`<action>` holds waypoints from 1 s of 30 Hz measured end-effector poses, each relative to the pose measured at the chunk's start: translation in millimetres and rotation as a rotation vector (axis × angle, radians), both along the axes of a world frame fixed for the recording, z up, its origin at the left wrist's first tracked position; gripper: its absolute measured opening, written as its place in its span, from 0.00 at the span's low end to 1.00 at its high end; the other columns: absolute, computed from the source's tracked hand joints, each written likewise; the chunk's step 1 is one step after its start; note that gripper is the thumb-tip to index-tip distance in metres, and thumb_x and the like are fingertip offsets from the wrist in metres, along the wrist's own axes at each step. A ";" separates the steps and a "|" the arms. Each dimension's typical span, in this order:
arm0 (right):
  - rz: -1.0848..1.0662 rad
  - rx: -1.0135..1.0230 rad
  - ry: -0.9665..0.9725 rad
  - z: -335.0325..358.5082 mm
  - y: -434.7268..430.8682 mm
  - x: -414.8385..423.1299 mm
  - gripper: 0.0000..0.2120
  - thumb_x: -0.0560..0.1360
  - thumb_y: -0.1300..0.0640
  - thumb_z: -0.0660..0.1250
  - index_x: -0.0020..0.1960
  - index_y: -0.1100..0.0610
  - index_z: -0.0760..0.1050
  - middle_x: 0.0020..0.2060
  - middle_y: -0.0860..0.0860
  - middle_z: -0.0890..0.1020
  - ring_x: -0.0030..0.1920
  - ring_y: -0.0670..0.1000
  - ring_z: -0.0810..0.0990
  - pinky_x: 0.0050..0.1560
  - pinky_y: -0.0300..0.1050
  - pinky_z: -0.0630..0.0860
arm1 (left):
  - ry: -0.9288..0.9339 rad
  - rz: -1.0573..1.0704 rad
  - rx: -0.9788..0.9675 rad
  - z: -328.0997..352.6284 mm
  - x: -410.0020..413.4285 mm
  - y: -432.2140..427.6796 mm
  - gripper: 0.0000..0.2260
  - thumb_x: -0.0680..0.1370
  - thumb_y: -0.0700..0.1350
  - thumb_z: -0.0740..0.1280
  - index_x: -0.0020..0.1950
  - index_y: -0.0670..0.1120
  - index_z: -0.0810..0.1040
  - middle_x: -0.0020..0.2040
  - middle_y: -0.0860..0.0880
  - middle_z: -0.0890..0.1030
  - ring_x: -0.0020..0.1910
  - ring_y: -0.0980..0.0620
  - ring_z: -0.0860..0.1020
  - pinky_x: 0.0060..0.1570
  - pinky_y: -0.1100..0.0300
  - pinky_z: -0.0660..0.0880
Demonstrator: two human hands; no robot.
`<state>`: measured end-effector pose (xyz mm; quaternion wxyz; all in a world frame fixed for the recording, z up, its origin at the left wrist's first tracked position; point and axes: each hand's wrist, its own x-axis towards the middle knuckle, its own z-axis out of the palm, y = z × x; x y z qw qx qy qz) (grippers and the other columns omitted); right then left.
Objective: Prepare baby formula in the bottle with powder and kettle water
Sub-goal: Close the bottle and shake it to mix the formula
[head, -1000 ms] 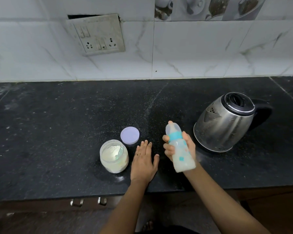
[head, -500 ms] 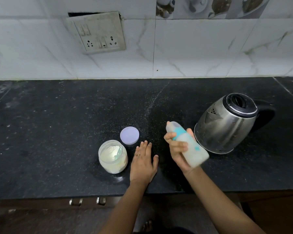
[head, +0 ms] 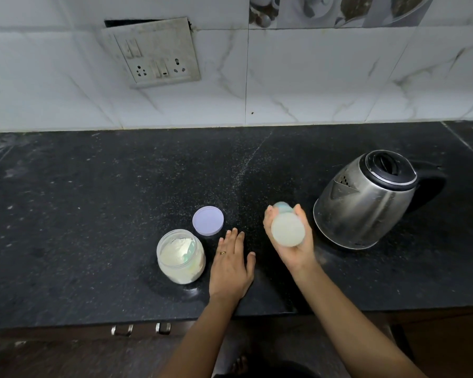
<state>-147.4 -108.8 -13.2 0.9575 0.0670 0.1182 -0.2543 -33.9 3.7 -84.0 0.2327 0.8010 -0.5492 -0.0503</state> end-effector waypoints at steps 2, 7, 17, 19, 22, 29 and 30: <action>0.044 -0.073 -0.085 5.9 2.6 0.2 0.25 0.71 0.58 0.73 0.63 0.64 0.68 0.49 0.62 0.75 0.39 0.56 0.80 0.40 0.50 0.81 | 0.011 -0.004 0.002 0.3 0.0 0.3 0.25 0.79 0.53 0.54 0.70 0.40 0.70 0.71 0.41 0.70 0.73 0.46 0.65 0.73 0.57 0.50; 0.035 -0.285 0.028 8.5 9.2 10.6 0.28 0.69 0.56 0.74 0.64 0.60 0.65 0.47 0.60 0.77 0.35 0.53 0.78 0.37 0.47 0.79 | 0.019 0.001 -0.002 1.3 0.0 -0.1 0.25 0.78 0.53 0.54 0.70 0.40 0.71 0.71 0.41 0.71 0.72 0.46 0.66 0.73 0.58 0.48; -0.033 -0.086 0.130 11.4 5.5 21.0 0.30 0.64 0.60 0.78 0.61 0.63 0.68 0.48 0.60 0.77 0.39 0.56 0.80 0.38 0.51 0.81 | 0.026 -0.009 -0.011 2.7 1.3 0.1 0.25 0.79 0.53 0.53 0.71 0.41 0.69 0.72 0.42 0.69 0.74 0.47 0.63 0.73 0.59 0.46; -0.056 0.124 -0.047 7.2 -3.7 23.1 0.32 0.62 0.63 0.79 0.61 0.64 0.69 0.47 0.61 0.77 0.39 0.58 0.81 0.38 0.52 0.81 | 0.027 -0.013 -0.009 3.5 1.2 0.4 0.25 0.79 0.53 0.53 0.71 0.41 0.69 0.73 0.42 0.68 0.74 0.47 0.62 0.73 0.59 0.46; 0.050 -0.172 -0.027 21.0 5.1 20.0 0.24 0.72 0.55 0.70 0.61 0.65 0.66 0.48 0.61 0.74 0.37 0.55 0.79 0.39 0.47 0.80 | 0.035 -0.014 -0.017 4.0 1.2 0.6 0.25 0.79 0.53 0.54 0.71 0.41 0.69 0.73 0.42 0.69 0.74 0.48 0.63 0.73 0.60 0.45; -0.053 0.117 -0.090 41.0 -0.4 22.9 0.29 0.66 0.58 0.76 0.63 0.62 0.67 0.50 0.60 0.76 0.42 0.59 0.81 0.39 0.55 0.82 | 0.035 -0.007 -0.001 3.9 1.4 -0.2 0.25 0.78 0.53 0.53 0.71 0.41 0.69 0.72 0.42 0.69 0.74 0.48 0.63 0.74 0.59 0.46; -0.035 0.127 -0.104 42.3 -0.1 23.8 0.28 0.67 0.57 0.76 0.61 0.64 0.68 0.50 0.60 0.75 0.41 0.59 0.81 0.38 0.54 0.82 | 0.033 -0.008 0.001 3.4 1.3 -0.2 0.26 0.78 0.54 0.53 0.71 0.41 0.69 0.72 0.42 0.69 0.73 0.47 0.63 0.74 0.59 0.47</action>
